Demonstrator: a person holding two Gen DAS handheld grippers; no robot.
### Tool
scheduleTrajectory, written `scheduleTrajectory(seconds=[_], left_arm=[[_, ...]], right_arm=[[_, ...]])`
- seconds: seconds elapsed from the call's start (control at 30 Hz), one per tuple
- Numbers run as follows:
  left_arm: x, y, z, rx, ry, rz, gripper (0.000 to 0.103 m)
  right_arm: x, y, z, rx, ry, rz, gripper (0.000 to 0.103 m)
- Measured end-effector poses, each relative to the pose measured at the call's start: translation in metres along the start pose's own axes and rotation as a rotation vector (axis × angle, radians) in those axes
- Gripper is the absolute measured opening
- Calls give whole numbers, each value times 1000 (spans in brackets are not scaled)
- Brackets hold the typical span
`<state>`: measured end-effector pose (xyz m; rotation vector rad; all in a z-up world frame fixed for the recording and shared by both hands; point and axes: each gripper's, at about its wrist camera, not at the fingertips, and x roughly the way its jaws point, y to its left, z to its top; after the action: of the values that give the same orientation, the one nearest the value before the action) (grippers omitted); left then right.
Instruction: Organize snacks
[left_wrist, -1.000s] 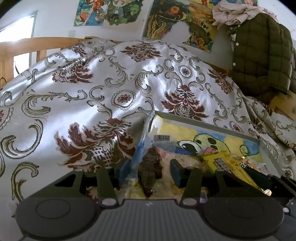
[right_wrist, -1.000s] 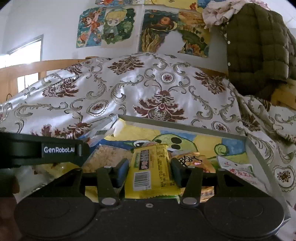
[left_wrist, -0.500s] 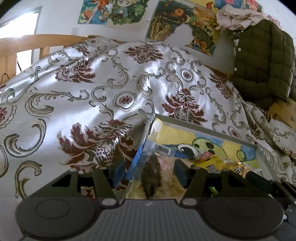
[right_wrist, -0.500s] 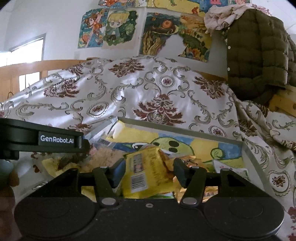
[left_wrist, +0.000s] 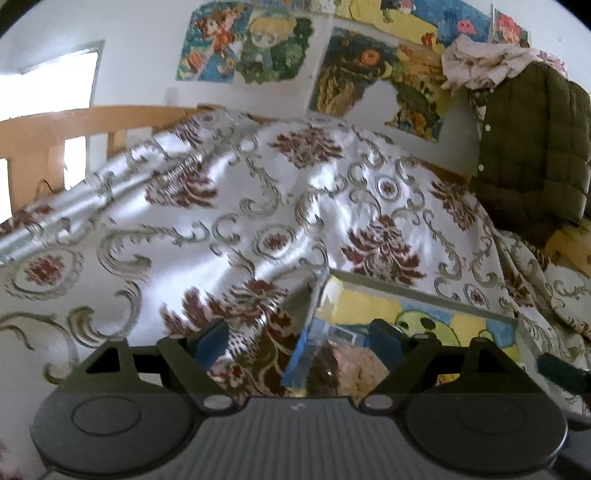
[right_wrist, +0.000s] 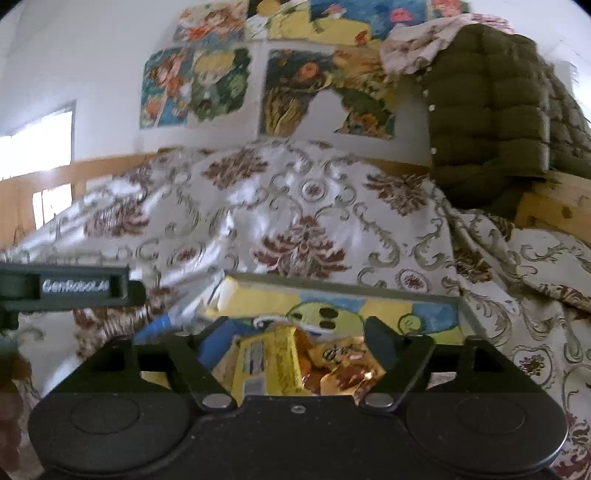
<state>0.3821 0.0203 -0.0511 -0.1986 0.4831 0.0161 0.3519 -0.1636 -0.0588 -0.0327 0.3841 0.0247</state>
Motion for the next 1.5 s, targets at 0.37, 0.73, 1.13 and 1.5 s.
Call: scheduleTrajectory(seconds=[0.37,0.73,1.13,1.5], left_arm=[[-49,-3,15,9,-111,6,103],[-95,-7,17,8,-167,40,103],[-155,-6,1,11,-179,93,103],[-196,-3,-28,21,-157,120,103]], right_arm=[[-40,-22,24,71,-68,-33,102],[-79,-37,36,129,-94,-51,102],[-132,-48,26,190,-87,-50,102],[-176,-49,17,192,-97,-44,102]])
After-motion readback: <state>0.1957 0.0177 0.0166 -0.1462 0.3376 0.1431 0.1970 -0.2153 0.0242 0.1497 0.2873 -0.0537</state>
